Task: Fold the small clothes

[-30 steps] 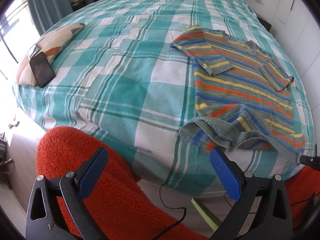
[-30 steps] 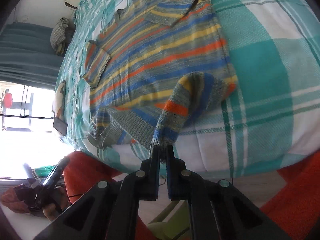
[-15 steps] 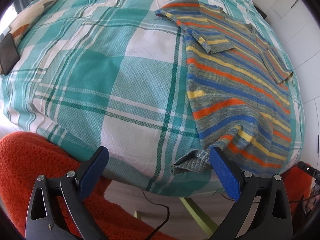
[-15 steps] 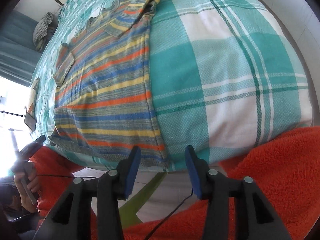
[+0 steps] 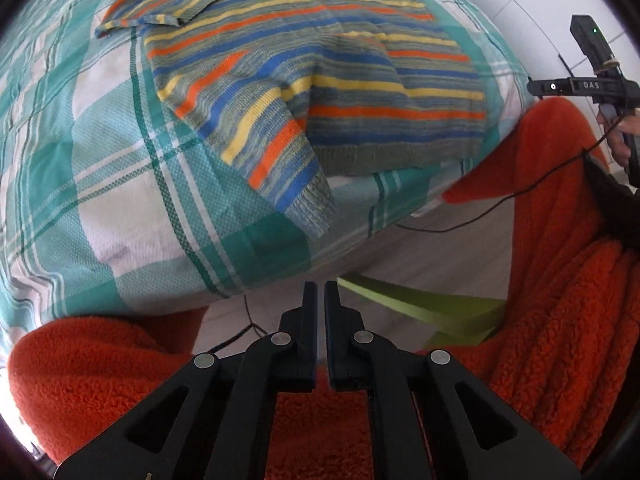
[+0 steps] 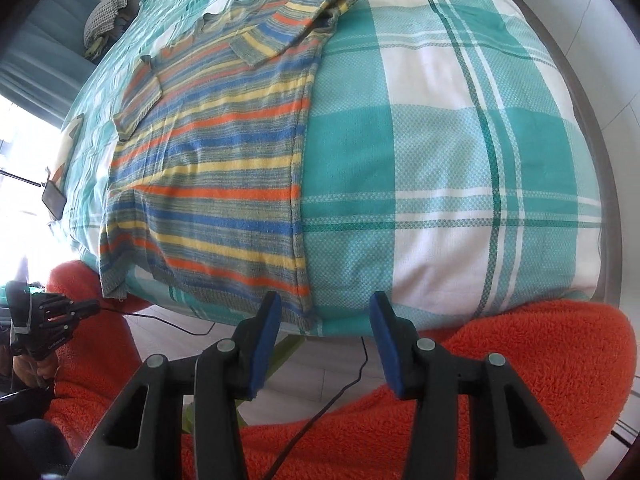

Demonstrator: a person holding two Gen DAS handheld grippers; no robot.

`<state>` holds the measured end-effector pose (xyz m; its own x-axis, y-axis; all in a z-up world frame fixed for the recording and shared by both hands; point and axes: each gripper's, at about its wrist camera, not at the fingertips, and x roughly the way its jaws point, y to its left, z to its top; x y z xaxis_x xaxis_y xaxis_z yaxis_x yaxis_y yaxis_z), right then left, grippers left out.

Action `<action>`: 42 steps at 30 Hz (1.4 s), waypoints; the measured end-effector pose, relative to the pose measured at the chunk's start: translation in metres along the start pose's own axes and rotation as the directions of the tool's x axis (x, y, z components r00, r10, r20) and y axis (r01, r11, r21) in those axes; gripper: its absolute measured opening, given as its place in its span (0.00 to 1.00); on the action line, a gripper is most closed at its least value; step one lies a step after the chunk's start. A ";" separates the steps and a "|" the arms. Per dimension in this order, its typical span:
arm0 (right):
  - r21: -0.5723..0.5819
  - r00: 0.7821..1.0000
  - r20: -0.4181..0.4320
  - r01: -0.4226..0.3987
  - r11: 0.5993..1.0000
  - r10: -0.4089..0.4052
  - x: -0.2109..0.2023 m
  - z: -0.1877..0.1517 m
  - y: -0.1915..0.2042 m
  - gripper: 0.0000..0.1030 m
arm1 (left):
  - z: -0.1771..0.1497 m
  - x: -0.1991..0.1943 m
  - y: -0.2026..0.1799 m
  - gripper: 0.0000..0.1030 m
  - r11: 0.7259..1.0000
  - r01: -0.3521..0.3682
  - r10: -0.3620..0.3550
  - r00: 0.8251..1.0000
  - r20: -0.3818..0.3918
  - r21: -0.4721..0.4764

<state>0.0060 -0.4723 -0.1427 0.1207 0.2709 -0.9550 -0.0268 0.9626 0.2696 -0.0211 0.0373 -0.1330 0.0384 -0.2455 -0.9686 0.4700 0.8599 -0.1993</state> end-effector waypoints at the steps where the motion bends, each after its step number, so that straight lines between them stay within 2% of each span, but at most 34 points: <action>1: -0.009 1.000 -0.011 0.001 1.000 -0.001 0.001 0.001 -0.001 0.49 | -0.002 -0.006 0.008 0.37 0.999 0.000 0.000 1.000 0.015 -0.037; 2: -0.024 1.000 -0.027 -0.005 1.000 0.004 0.004 0.001 -0.001 0.58 | -0.002 -0.012 0.019 0.54 0.996 -0.006 0.010 0.999 0.044 -0.091; 3: -0.048 0.998 -0.051 -0.022 0.999 0.020 0.009 0.001 0.001 0.62 | 0.000 -0.018 0.031 0.78 0.988 -0.013 0.026 0.996 0.086 -0.151; 4: -0.084 0.996 -0.085 -0.047 0.995 0.040 0.015 0.000 0.004 0.63 | 0.003 -0.021 0.042 0.82 0.978 -0.015 0.042 0.991 0.125 -0.207; 5: -0.119 0.993 -0.111 -0.063 0.991 0.050 0.022 -0.001 0.007 0.63 | 0.011 -0.018 0.052 0.81 0.967 -0.009 0.044 0.990 0.133 -0.255; 7: -0.193 0.980 -0.185 -0.102 0.976 0.066 0.042 -0.004 0.016 0.63 | 0.027 0.001 0.060 0.81 0.952 0.052 -0.019 0.994 0.110 -0.302; 9: -0.235 0.963 -0.257 -0.144 0.961 0.081 0.065 -0.005 0.026 0.63 | 0.042 0.032 0.054 0.81 0.948 0.083 -0.072 0.996 0.048 -0.309; 11: -0.261 0.952 -0.295 -0.161 0.952 0.080 0.088 -0.003 0.036 0.63 | 0.052 0.066 0.045 0.81 0.947 0.041 -0.055 0.998 -0.037 -0.320; 12: -0.272 0.950 -0.305 -0.162 0.949 0.075 0.100 -0.001 0.041 0.63 | 0.054 0.080 0.044 0.79 0.942 0.021 -0.044 0.997 -0.062 -0.335; 13: -0.281 0.947 -0.314 -0.158 0.947 0.065 0.111 0.001 0.043 0.62 | 0.054 0.092 0.045 0.68 0.933 0.004 -0.036 0.996 -0.083 -0.359; 14: -0.292 0.948 -0.316 -0.137 0.947 0.040 0.121 0.003 0.044 0.51 | 0.052 0.098 0.049 0.53 0.923 0.005 -0.046 0.994 -0.096 -0.386; 15: -0.301 0.949 -0.316 -0.112 0.947 0.011 0.127 0.004 0.044 0.38 | 0.047 0.098 0.054 0.04 0.910 0.029 -0.076 0.992 -0.098 -0.413; 16: -0.300 0.948 -0.318 -0.094 0.949 -0.007 0.130 0.004 0.042 0.04 | 0.042 0.092 0.058 0.03 0.898 0.073 -0.121 0.989 -0.083 -0.434; 17: -0.287 0.950 -0.314 -0.097 0.953 0.002 0.125 0.004 0.038 0.06 | 0.037 0.079 0.060 0.04 0.897 0.110 -0.144 0.988 -0.048 -0.429; 18: -0.275 0.948 -0.316 -0.112 0.955 0.020 0.116 0.002 0.035 0.06 | 0.033 0.065 0.059 0.04 0.914 0.106 -0.131 0.991 -0.036 -0.392; 20: -0.298 0.951 -0.309 -0.105 0.949 0.009 0.088 -0.005 0.031 0.05 | 0.023 0.037 0.054 0.04 0.957 0.036 -0.051 0.998 -0.043 -0.288; 23: -0.332 0.956 -0.292 -0.069 0.941 -0.033 0.056 -0.012 0.025 0.05 | 0.018 0.024 0.051 0.04 0.979 -0.097 0.079 0.992 -0.100 -0.182; 24: -0.327 0.955 -0.294 -0.060 0.943 -0.041 0.055 -0.011 0.023 0.05 | 0.017 0.024 0.049 0.05 0.981 -0.133 0.119 0.987 -0.106 -0.141; 26: -0.320 0.951 -0.303 -0.041 0.946 -0.062 0.066 -0.009 0.023 0.05 | 0.019 0.033 0.045 0.17 0.985 -0.151 0.139 0.980 -0.142 -0.081; 27: -0.318 0.951 -0.303 -0.032 0.947 -0.070 0.075 -0.008 0.025 0.05 | 0.020 0.037 0.045 0.38 0.987 -0.150 0.137 0.977 -0.162 -0.066; 28: -0.306 0.949 -0.308 -0.031 0.951 -0.069 0.084 -0.007 0.024 0.05 | 0.022 0.035 0.046 0.59 0.985 -0.158 0.146 0.978 -0.151 -0.070; 30: -0.294 0.945 -0.321 -0.033 0.955 -0.066 0.096 -0.009 0.024 0.05 | 0.025 0.018 0.055 0.74 0.981 -0.151 0.143 0.987 -0.074 -0.124; 33: -0.306 0.949 -0.304 -0.013 0.952 -0.085 0.097 -0.013 0.026 0.05 | 0.026 -0.008 0.084 0.76 0.965 -0.045 0.057 0.998 0.037 -0.257; 35: -0.297 0.952 -0.296 -0.015 0.955 -0.077 0.096 -0.018 0.028 0.05 | 0.029 -0.009 0.101 0.76 0.941 -0.037 0.062 0.996 0.066 -0.338; 37: -0.291 0.953 -0.293 -0.016 0.957 -0.074 0.092 -0.014 0.024 0.05 | 0.036 0.009 0.103 0.68 0.930 -0.053 0.071 0.997 0.035 -0.364; 38: -0.288 0.953 -0.293 -0.018 0.958 -0.070 0.093 -0.013 0.023 0.05 | 0.040 0.021 0.098 0.62 0.935 -0.057 0.062 0.998 0.002 -0.350; 39: -0.286 0.953 -0.295 -0.019 0.958 -0.069 0.090 -0.006 0.019 0.05 | 0.036 0.036 0.092 0.47 0.947 -0.060 0.050 0.998 -0.041 -0.315; 40: -0.286 0.953 -0.294 -0.020 0.958 -0.068 0.090 -0.007 0.020 0.05 | 0.038 0.049 0.082 0.21 0.960 -0.067 0.045 0.995 -0.087 -0.273; 41: -0.287 0.953 -0.296 -0.022 0.958 -0.066 0.091 -0.002 0.018 0.05 | 0.040 0.061 0.075 0.03 0.967 -0.079 0.049 0.990 -0.130 -0.241; 42: -0.288 0.953 -0.297 -0.025 0.957 -0.064 0.091 -0.002 0.017 0.05 | 0.040 0.067 0.072 0.04 0.966 -0.097 0.062 0.987 -0.152 -0.238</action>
<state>0.0148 -0.4311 -0.2251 -0.1783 0.1983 -0.9638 -0.3142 0.9167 0.2467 0.0508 0.0642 -0.2064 -0.0669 -0.1214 -0.9904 0.2407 0.9613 -0.1341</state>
